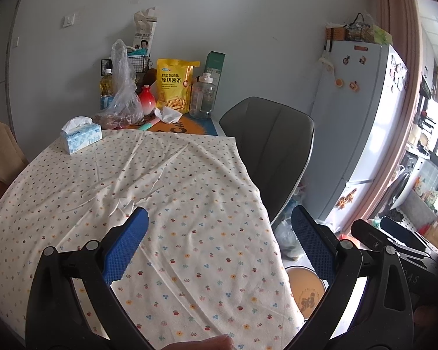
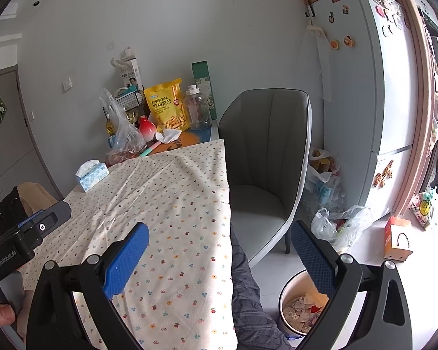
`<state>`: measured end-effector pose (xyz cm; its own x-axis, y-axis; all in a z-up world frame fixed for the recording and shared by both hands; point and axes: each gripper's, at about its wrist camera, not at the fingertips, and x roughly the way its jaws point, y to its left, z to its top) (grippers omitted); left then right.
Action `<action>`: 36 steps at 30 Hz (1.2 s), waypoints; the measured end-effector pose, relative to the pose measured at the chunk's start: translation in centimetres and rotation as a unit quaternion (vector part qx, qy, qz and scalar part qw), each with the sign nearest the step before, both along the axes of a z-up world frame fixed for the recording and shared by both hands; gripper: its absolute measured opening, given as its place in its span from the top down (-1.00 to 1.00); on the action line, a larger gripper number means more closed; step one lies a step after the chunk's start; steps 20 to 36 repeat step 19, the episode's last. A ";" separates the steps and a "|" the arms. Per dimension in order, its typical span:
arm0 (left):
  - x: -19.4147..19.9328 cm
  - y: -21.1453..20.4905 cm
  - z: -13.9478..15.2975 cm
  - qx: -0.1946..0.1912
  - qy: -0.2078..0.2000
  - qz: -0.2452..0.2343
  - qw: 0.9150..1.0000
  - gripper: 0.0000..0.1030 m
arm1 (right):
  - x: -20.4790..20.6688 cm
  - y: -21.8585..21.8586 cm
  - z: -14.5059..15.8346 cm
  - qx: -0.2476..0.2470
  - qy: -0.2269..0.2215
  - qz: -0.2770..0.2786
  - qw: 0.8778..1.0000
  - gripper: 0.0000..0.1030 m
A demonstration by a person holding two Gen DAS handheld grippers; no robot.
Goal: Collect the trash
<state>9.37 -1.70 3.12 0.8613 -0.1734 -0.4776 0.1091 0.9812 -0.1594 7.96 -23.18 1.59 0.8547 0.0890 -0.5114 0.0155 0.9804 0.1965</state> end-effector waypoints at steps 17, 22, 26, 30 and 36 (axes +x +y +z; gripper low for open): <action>0.1 -0.6 -0.3 0.017 0.006 -0.021 1.000 -0.89 | -0.4 0.0 -0.6 0.006 0.009 -0.016 1.000 -0.85; 0.3 -0.5 -0.4 0.018 0.009 -0.017 1.000 -0.89 | -0.2 0.0 -0.8 0.006 0.011 -0.016 1.000 -0.85; 0.3 -0.5 -0.4 0.018 0.009 -0.017 1.000 -0.89 | -0.2 0.0 -0.8 0.006 0.011 -0.016 1.000 -0.85; 0.3 -0.5 -0.4 0.018 0.009 -0.017 1.000 -0.89 | -0.2 0.0 -0.8 0.006 0.011 -0.016 1.000 -0.85; 0.3 -0.5 -0.4 0.018 0.009 -0.017 1.000 -0.89 | -0.2 0.0 -0.8 0.006 0.011 -0.016 1.000 -0.85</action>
